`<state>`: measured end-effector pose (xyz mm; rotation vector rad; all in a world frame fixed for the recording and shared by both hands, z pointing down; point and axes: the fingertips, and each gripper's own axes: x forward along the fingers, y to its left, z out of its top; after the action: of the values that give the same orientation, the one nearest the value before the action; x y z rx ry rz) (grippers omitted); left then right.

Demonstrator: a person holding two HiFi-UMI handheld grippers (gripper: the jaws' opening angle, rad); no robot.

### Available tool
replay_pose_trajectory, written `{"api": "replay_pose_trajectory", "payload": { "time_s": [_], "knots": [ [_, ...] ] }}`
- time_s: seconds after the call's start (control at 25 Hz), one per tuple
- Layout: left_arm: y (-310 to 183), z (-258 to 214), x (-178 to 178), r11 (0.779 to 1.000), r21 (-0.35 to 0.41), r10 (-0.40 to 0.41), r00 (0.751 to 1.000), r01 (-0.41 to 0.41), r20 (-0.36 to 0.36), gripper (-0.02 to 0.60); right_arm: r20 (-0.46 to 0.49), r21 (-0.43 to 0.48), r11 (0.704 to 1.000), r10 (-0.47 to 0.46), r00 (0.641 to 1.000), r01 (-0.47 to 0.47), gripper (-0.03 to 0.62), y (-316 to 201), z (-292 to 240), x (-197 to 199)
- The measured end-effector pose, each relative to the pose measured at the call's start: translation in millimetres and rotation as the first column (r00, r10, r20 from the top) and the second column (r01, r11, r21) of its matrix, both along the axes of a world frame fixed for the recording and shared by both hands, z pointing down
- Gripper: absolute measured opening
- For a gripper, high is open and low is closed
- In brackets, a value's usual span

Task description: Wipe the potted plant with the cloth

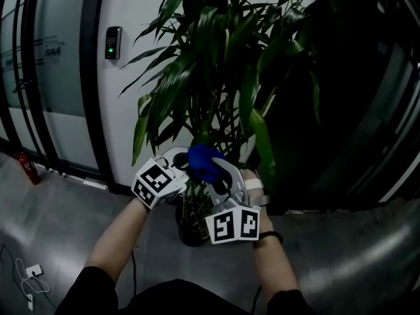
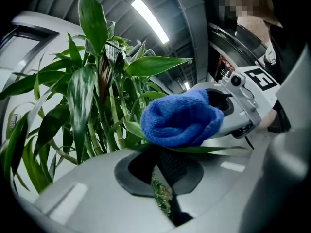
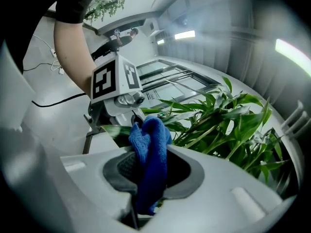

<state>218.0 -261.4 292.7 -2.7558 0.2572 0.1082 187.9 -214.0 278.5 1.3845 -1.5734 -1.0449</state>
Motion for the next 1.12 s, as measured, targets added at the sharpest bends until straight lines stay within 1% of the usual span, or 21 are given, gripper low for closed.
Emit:
{"api": "replay_pose_trajectory", "payload": {
  "time_s": [0.12, 0.24, 0.44, 0.56, 0.64, 0.76, 0.84, 0.92, 0.96, 1.04, 1.12],
  "knots": [
    [0, 3, -3, 0.999, -0.032, -0.012, 1.0, 0.011, -0.019, 0.006, -0.011, 0.003, 1.0, 0.004, 1.0, -0.004, 0.091, 13, 10, -1],
    [-1, 2, -5, 0.999, -0.043, -0.023, 0.999, 0.022, -0.03, 0.006, -0.022, 0.017, 1.0, 0.006, 1.0, -0.006, 0.091, 21, 15, -3],
    [4, 16, -19, 0.998, -0.029, -0.058, 0.998, 0.058, 0.013, 0.006, -0.017, 0.005, 1.0, -0.003, 1.0, 0.003, 0.091, 35, 36, -12],
    [3, 18, -26, 0.996, -0.06, -0.067, 0.998, 0.066, -0.009, 0.006, 0.0, -0.01, 1.0, -0.017, 1.0, 0.017, 0.091, 39, 45, -11],
    [6, 24, -31, 0.994, -0.081, -0.076, 0.997, 0.074, -0.024, 0.006, 0.028, -0.003, 1.0, -0.031, 0.999, 0.031, 0.091, 43, 52, -13],
    [11, 44, -43, 0.987, -0.134, -0.097, 0.995, 0.094, -0.016, 0.006, 0.103, 0.001, 0.998, -0.06, 0.993, 0.061, 0.091, 48, 66, -21],
    [11, 57, -52, 0.979, -0.167, -0.12, 0.993, 0.118, -0.004, 0.006, 0.173, -0.02, 0.997, -0.076, 0.982, 0.081, 0.091, 50, 79, -23],
    [10, 69, -63, 0.968, -0.195, -0.162, 0.987, 0.159, 0.002, 0.006, 0.258, -0.055, 0.993, -0.085, 0.962, 0.103, 0.091, 51, 92, -21],
    [11, 74, -72, 0.959, -0.211, -0.192, 0.981, 0.188, 0.0, 0.006, 0.308, -0.076, 0.99, -0.088, 0.947, 0.117, 0.091, 52, 98, -20],
    [20, 82, -92, 0.937, -0.254, -0.256, 0.966, 0.241, -0.028, 0.006, 0.418, -0.112, 0.981, -0.095, 0.903, 0.155, 0.091, 59, 110, -19],
    [31, 88, -110, 0.918, -0.305, -0.29, 0.954, 0.255, -0.076, 0.006, 0.507, -0.129, 0.972, -0.104, 0.856, 0.194, 0.091, 65, 119, -16]
  ]
}}
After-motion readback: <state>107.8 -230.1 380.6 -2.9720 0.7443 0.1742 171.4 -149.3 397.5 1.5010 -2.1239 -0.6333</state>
